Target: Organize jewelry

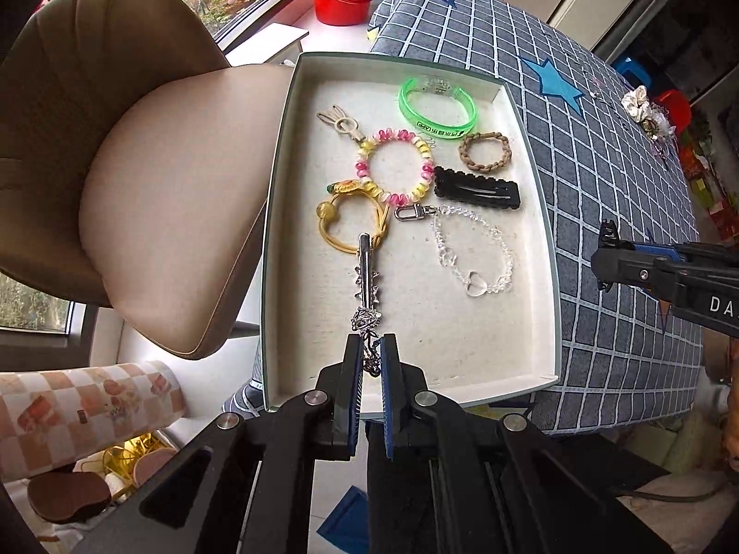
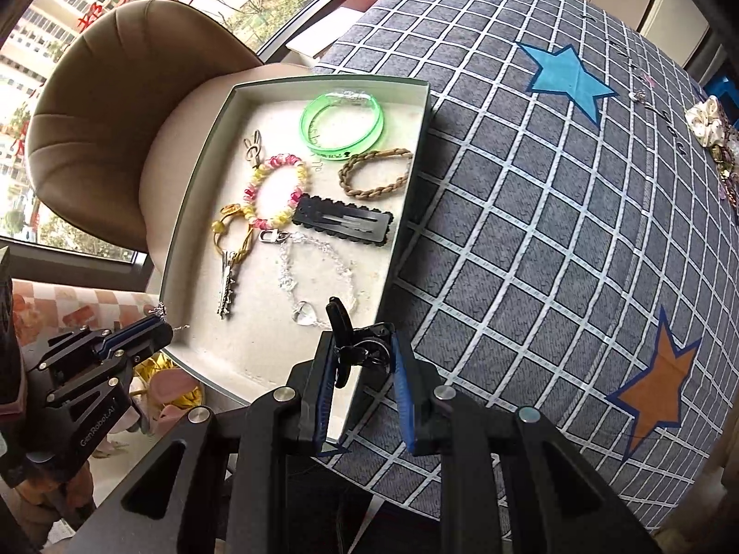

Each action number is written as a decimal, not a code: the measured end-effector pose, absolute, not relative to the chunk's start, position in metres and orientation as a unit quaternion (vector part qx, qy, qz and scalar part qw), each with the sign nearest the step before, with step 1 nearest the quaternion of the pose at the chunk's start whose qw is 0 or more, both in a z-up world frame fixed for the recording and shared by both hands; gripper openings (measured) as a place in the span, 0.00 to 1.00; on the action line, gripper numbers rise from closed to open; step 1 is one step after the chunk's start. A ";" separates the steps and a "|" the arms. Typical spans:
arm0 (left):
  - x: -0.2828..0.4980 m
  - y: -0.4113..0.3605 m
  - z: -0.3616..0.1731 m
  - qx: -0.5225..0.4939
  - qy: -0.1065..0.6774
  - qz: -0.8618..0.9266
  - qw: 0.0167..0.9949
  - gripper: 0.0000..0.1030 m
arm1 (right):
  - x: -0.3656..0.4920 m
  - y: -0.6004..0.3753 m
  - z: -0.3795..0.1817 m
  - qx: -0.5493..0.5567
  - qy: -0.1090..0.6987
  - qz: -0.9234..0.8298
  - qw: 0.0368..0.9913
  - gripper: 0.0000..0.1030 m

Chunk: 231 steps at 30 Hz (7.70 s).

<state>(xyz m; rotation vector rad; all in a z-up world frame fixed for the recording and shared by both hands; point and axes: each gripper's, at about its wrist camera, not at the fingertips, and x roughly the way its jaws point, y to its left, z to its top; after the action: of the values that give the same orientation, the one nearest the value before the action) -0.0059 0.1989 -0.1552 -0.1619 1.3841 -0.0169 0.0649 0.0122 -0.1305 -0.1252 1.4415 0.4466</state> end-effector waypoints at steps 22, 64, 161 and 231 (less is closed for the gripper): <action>0.017 0.168 -0.185 -0.073 0.649 -0.040 0.756 0.14 | 0.062 0.040 -0.159 -0.080 0.673 0.213 0.703 0.24; 0.045 0.159 -0.217 -0.029 0.652 -0.006 0.758 0.14 | 0.107 0.078 -0.213 -0.096 0.688 0.214 0.687 0.46; 0.010 0.192 -0.044 -0.049 0.607 0.092 0.788 1.00 | 0.073 0.059 -0.021 -0.162 0.590 0.171 0.772 0.85; -0.001 0.189 -0.040 -0.037 0.607 0.102 0.788 1.00 | 0.069 0.064 -0.021 -0.159 0.592 0.165 0.772 0.85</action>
<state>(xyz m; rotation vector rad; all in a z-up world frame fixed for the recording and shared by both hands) -0.0011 0.1887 -0.0404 -0.0796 1.3075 0.2191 0.0689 0.0636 -0.0211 -0.3436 1.2838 0.3579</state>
